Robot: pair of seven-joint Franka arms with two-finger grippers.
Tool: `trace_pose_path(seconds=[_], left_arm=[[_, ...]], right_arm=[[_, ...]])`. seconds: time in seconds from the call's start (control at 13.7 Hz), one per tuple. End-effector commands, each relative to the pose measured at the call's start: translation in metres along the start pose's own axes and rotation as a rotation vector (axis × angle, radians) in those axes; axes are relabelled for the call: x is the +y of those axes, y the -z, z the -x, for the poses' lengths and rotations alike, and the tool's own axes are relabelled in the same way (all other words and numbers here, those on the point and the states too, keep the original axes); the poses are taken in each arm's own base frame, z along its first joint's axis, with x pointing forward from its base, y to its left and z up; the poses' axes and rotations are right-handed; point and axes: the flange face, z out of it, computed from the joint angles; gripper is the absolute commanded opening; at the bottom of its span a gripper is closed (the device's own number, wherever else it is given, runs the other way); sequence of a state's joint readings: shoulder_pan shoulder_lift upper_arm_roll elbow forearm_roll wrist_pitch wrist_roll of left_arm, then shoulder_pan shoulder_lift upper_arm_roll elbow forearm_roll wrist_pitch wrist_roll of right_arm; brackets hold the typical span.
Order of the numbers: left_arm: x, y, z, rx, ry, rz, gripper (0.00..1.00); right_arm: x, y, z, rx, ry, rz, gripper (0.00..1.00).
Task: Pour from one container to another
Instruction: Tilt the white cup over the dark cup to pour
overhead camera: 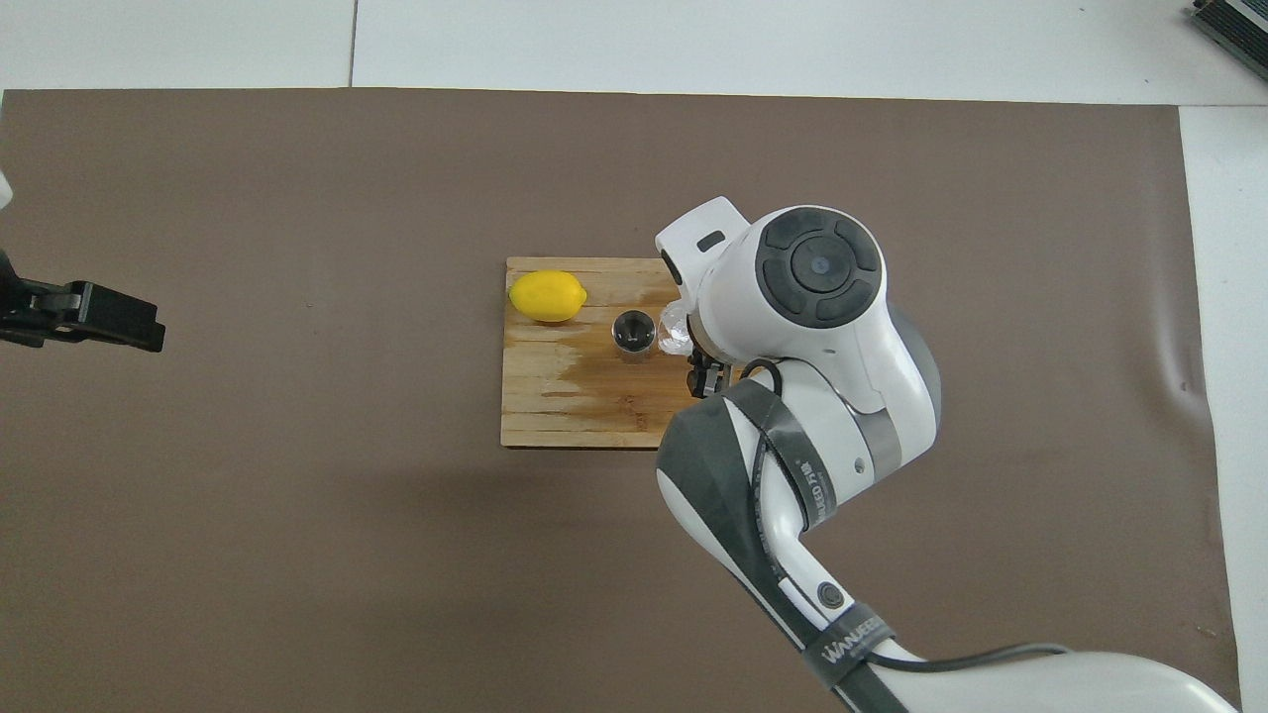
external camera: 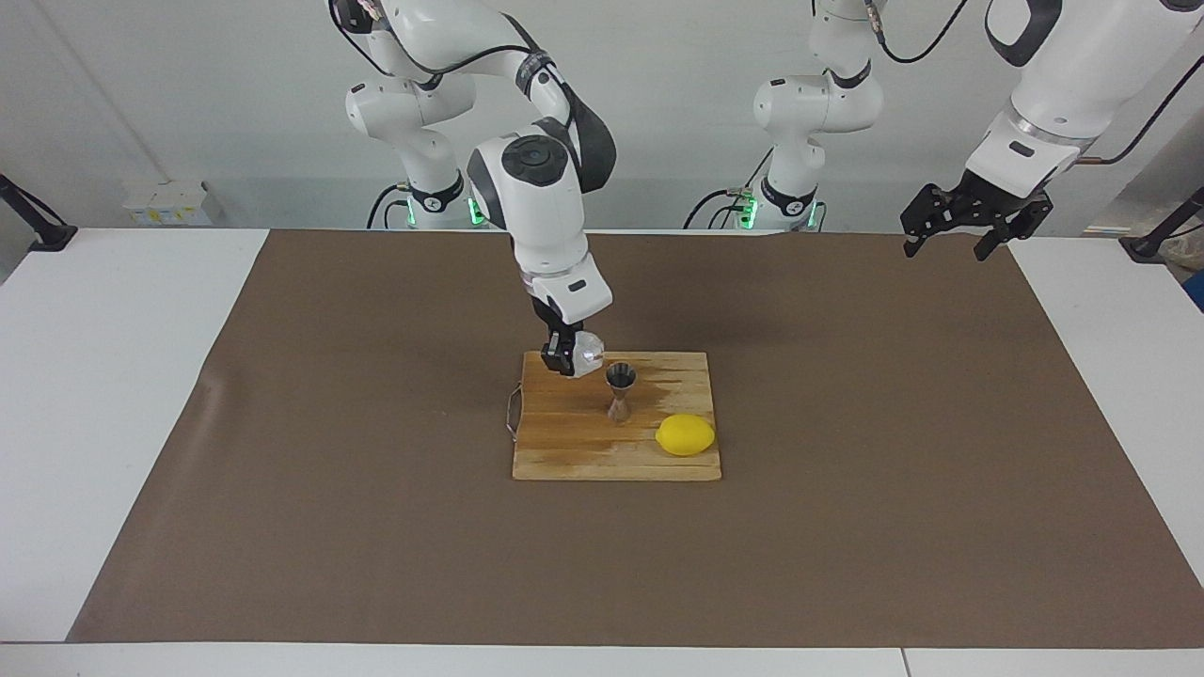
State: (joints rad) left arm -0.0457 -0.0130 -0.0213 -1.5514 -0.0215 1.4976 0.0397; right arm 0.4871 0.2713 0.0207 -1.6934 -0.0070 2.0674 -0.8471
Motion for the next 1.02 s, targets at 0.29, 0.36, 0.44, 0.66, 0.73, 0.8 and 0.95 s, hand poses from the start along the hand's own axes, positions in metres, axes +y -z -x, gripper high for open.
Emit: trace_pose_path(seconds=[0.29, 0.36, 0.44, 0.66, 0.73, 0.8, 0.95], left_arm=[[-0.002, 0.000, 0.004, -0.009, 0.002, -0.012, 1.00], [-0.002, 0.000, 0.004, -0.009, 0.002, -0.012, 1.00], [-0.002, 0.000, 0.004, -0.009, 0.002, -0.012, 1.00], [-0.003, 0.000, 0.004, -0.009, 0.003, -0.012, 1.00], [-0.003, 0.000, 0.004, -0.009, 0.003, -0.012, 1.00], [-0.002, 0.000, 0.004, -0.009, 0.002, -0.012, 1.00], [-0.002, 0.000, 0.004, -0.009, 0.002, -0.012, 1.00]], right_arm=[[-0.003, 0.013, -0.020, -0.051, 0.041, 0.101, 0.15], [-0.002, 0.015, -0.021, -0.062, 0.038, 0.122, 0.15], [-0.001, 0.014, -0.022, -0.065, 0.043, 0.145, 0.17], [0.000, 0.012, -0.028, -0.088, 0.106, 0.231, 0.17], [-0.005, 0.009, -0.033, -0.109, 0.138, 0.248, 0.17], [-0.007, 0.008, -0.035, -0.128, 0.162, 0.267, 0.19], [-0.015, 0.008, -0.043, -0.129, 0.198, 0.279, 0.19]])
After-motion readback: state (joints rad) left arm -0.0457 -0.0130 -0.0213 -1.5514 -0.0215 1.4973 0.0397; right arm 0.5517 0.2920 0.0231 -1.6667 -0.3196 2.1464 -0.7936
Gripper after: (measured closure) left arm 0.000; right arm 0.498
